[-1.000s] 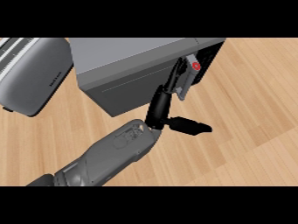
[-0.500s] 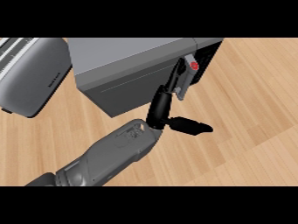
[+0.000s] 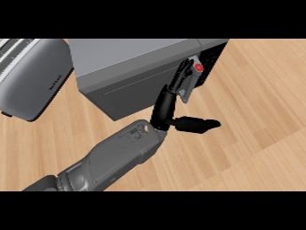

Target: Pick up the milk, place it into the microwave and close the microwave

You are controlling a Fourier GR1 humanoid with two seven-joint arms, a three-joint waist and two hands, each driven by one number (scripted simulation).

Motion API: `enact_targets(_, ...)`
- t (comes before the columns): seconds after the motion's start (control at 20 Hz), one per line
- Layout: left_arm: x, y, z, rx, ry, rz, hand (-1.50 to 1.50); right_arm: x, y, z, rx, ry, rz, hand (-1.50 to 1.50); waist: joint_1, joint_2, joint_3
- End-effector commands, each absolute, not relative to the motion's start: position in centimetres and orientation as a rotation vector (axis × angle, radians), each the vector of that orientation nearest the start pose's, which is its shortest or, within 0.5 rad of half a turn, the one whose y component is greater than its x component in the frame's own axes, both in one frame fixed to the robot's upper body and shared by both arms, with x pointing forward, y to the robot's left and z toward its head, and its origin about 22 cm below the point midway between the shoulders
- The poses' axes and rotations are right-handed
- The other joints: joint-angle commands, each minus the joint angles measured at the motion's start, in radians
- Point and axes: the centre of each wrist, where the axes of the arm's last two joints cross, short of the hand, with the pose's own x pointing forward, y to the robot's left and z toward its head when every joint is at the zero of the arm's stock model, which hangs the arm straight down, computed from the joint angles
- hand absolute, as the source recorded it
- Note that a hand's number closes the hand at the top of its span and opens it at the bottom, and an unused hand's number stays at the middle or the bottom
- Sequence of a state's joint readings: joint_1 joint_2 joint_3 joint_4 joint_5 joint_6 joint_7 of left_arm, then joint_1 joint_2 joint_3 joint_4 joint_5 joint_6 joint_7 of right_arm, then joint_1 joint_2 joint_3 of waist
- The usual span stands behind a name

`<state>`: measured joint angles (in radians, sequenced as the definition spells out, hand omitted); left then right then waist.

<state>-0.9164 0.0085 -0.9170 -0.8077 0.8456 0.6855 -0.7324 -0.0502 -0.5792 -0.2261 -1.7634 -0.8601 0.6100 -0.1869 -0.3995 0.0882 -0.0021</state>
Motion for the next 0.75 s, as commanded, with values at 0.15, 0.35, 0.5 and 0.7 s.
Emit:
enact_targets(0.15, 36.1, 1.7, 2.7, -0.017, -1.984, -0.343, -1.5, 24.1, -37.4, 14.6, 0.658, -2.095, 0.314, -1.5, 0.013, 0.006, 0.012)
enact_targets(0.35, 38.2, 4.6, 3.0, 0.23, -2.027, -0.404, -1.5, 23.9, -37.8, 14.6, 0.642, -2.085, 0.308, -1.5, 0.034, -0.001, 0.02)
enact_targets(0.5, 38.8, 4.9, 3.4, 0.27, -1.987, -0.387, -1.5, 23.7, -38.0, 14.5, 0.636, -2.085, 0.288, -1.5, 0.055, -0.004, 0.018)
enact_targets(0.7, 38.9, 4.1, 3.7, 0.285, -1.987, -0.417, -1.5, 23.6, -38.0, 15.2, 0.624, -2.099, 0.301, -1.5, 0.07, -0.007, 0.015)
